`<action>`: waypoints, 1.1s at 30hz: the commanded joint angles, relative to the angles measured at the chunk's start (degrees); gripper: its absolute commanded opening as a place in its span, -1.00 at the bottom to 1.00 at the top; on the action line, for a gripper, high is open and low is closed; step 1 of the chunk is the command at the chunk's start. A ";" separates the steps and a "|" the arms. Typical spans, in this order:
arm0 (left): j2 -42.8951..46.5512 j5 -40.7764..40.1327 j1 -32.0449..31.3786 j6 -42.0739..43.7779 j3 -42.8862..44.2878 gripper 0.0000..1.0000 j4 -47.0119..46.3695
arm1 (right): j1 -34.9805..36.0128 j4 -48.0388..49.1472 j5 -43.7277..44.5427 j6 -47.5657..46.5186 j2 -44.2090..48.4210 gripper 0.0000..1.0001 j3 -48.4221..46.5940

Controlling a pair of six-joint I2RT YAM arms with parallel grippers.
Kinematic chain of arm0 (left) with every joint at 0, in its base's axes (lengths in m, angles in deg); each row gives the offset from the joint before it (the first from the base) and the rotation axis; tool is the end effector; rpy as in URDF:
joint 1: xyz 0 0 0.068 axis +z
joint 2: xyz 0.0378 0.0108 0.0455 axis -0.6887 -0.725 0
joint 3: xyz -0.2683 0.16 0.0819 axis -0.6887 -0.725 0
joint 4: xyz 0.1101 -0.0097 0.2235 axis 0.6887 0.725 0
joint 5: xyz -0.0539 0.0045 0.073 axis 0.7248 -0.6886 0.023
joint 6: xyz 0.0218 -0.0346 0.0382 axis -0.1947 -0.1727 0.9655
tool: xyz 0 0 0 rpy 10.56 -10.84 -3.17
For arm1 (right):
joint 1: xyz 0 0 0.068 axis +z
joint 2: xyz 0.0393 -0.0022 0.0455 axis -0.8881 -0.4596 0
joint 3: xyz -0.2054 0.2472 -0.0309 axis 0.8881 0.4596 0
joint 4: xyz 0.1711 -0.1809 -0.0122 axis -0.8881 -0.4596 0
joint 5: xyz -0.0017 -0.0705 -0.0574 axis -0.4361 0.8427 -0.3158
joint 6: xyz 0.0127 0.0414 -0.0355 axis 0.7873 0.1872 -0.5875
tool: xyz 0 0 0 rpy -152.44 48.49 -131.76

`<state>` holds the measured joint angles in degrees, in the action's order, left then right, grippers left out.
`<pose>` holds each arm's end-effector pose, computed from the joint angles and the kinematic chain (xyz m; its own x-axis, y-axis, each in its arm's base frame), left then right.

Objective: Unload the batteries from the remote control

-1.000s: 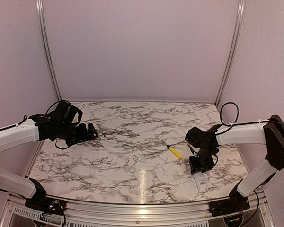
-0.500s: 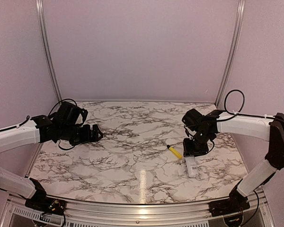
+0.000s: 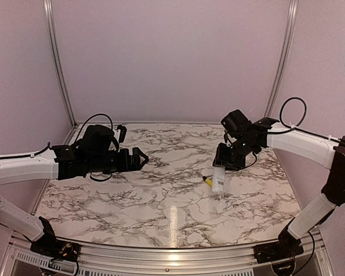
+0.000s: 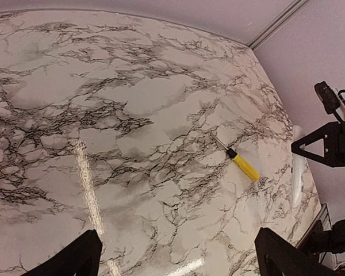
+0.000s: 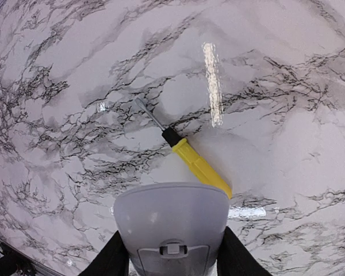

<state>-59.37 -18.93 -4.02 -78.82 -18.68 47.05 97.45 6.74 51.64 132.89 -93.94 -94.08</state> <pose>0.1809 -0.1940 0.3165 -0.7234 -0.1117 -0.6814 0.3237 0.8168 -0.4775 0.2448 0.1703 0.3154 -0.9317 0.1921 -0.3082 0.0981 0.9502 0.2957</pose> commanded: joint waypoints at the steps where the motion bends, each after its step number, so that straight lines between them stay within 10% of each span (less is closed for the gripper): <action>1: -4.69 -0.51 -3.28 -0.26 3.28 0.95 -10.30 | -0.96 4.10 -2.74 9.57 -1.90 -0.36 -3.73; 33: -25.08 12.19 -11.72 3.89 11.88 0.69 -36.43 | -4.96 16.91 -10.41 32.72 4.78 -0.39 1.95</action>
<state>-81.77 -9.73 -15.10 -74.82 -9.47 14.48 92.88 21.34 40.08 158.44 -91.29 -92.29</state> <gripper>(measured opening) 0.850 0.468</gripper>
